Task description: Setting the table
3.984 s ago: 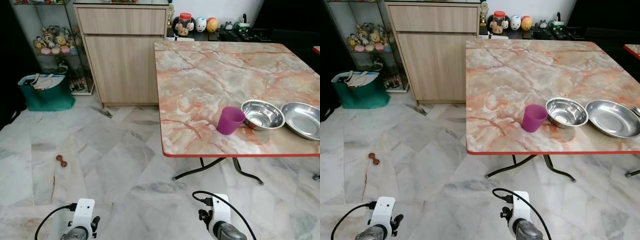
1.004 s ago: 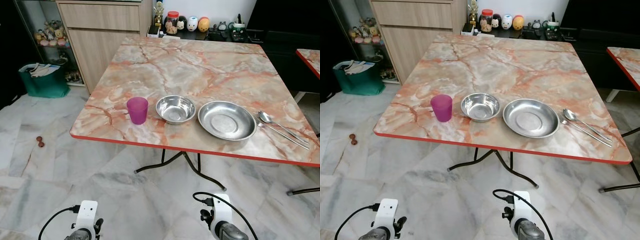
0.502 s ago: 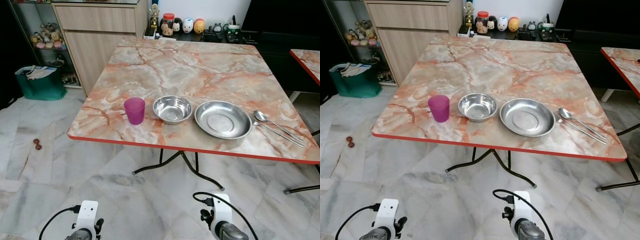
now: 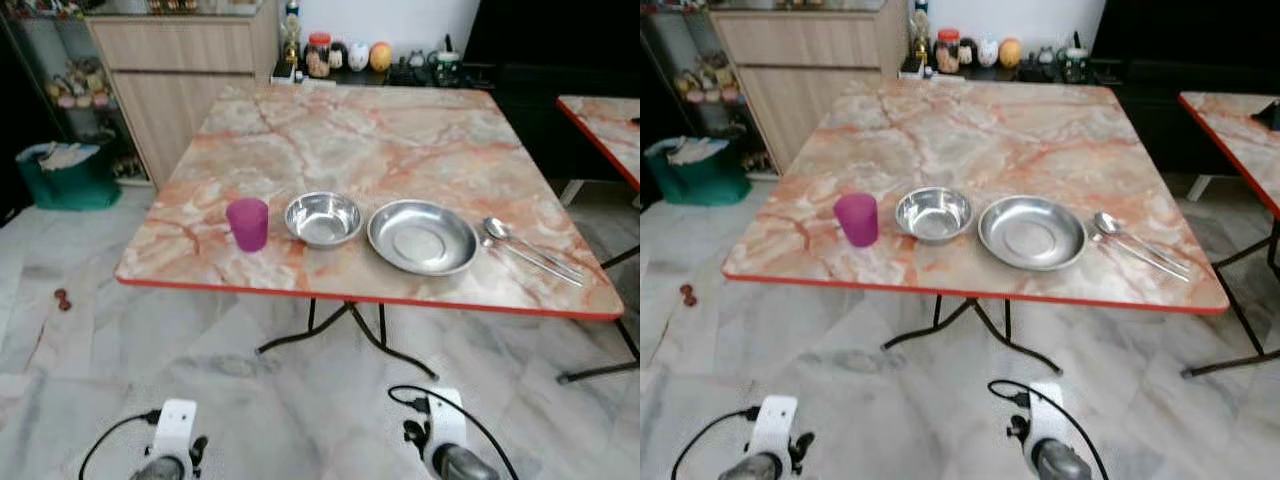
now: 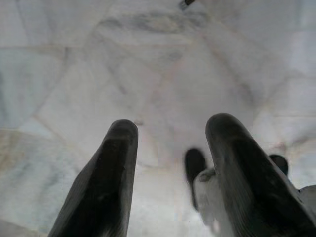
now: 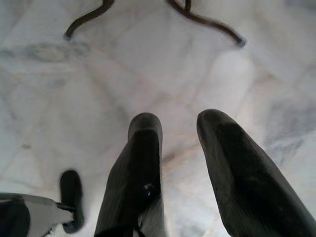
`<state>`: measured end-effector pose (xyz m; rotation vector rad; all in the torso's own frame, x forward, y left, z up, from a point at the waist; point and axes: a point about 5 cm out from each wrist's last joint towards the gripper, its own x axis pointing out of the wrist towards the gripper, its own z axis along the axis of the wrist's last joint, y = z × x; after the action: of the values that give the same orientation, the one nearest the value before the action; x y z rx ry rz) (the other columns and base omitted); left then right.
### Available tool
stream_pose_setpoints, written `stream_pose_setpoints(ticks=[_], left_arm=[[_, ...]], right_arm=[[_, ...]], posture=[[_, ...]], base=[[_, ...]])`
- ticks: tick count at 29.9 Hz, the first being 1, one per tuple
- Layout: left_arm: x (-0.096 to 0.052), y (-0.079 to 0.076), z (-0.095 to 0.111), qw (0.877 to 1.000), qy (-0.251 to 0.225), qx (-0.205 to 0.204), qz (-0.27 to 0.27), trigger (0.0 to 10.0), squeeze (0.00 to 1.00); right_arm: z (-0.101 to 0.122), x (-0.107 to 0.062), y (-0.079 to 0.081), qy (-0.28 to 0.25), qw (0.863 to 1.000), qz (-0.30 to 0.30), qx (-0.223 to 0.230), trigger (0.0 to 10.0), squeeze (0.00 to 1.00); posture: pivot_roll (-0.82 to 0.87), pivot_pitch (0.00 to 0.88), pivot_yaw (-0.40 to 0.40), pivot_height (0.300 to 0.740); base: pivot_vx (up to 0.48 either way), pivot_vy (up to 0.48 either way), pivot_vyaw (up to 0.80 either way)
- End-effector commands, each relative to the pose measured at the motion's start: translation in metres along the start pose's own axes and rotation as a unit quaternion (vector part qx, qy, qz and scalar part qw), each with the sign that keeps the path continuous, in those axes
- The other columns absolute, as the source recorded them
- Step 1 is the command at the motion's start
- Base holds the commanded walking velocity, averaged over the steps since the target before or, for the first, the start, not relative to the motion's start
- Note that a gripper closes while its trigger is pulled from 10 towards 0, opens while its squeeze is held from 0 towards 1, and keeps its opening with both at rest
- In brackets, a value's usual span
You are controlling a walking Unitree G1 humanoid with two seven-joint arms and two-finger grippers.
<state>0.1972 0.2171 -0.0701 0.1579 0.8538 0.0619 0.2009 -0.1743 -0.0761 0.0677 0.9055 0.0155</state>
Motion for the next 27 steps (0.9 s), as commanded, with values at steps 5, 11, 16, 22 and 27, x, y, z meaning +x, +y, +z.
stream_pose_setpoints(ticks=[5,11,16,22,27], left_arm=[[-0.0016,0.0048,-0.007,1.0,0.014,0.005,0.007,10.0,0.0],[-0.0016,0.0046,-0.0073,1.0,0.015,0.005,0.008,10.0,0.0],[-0.0016,0.0044,-0.0072,1.0,0.015,0.003,0.007,10.0,0.0],[-0.0017,0.0045,-0.0075,1.0,0.015,0.003,0.007,10.0,0.0],[-0.0018,0.0047,-0.0079,1.0,0.015,0.003,0.007,10.0,0.0]], right_arm=[[0.0027,0.0008,0.0037,-0.007,1.0,0.003,0.003,10.0,0.0],[0.0028,0.0007,0.0034,-0.009,1.0,0.002,0.005,10.0,0.0],[0.0031,0.0007,0.0034,-0.01,1.0,0.002,0.006,10.0,0.0],[0.0055,0.0002,0.0008,-0.027,1.0,-0.016,-0.004,10.0,0.0],[0.0103,-0.0014,-0.0019,-0.068,0.996,-0.048,0.006,10.0,0.0]], posture=[[0.06,0.0,-0.061,0.74],[0.06,0.0,-0.062,0.74],[0.06,0.0,-0.063,0.74],[0.06,0.0,-0.066,0.74],[0.05,0.0,-0.066,0.74]], base=[[0.0,0.0,0.0],[0.0,0.0,0.0],[0.0,0.0,0.0],[0.0,0.0,0.0],[0.0,0.0,0.0]])
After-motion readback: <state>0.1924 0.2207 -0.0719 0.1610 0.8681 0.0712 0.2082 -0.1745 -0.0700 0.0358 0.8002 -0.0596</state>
